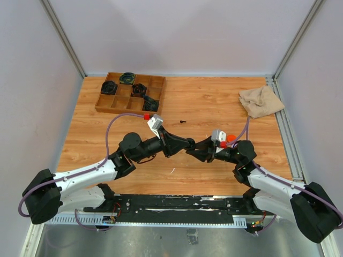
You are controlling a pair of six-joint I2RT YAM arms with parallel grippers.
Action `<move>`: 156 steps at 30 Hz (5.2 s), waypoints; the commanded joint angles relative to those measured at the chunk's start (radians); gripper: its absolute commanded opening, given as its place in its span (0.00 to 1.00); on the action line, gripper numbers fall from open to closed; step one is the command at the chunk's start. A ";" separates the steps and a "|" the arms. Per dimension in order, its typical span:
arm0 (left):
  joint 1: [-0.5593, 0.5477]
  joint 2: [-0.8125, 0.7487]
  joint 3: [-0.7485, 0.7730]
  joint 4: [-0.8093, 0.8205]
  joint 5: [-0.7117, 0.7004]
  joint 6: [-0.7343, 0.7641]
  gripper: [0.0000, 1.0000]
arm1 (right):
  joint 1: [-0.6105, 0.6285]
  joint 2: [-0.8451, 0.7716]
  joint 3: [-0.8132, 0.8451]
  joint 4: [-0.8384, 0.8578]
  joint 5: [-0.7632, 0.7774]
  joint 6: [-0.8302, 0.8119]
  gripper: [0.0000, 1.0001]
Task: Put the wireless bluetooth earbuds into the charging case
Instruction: Place the earbud in the charging case, then move the earbud to the center of the board.
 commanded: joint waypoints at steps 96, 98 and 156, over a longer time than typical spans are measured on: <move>0.212 1.150 1.091 -0.869 -0.229 0.335 0.61 | -0.034 -0.179 -0.086 -0.196 0.554 -0.182 0.03; 0.212 1.139 1.077 -0.884 -0.226 0.334 0.60 | -0.034 -0.179 -0.086 -0.197 0.554 -0.181 0.03; 0.228 1.138 1.203 -1.115 -0.423 0.267 0.44 | -0.036 -0.182 -0.085 -0.201 0.552 -0.173 0.03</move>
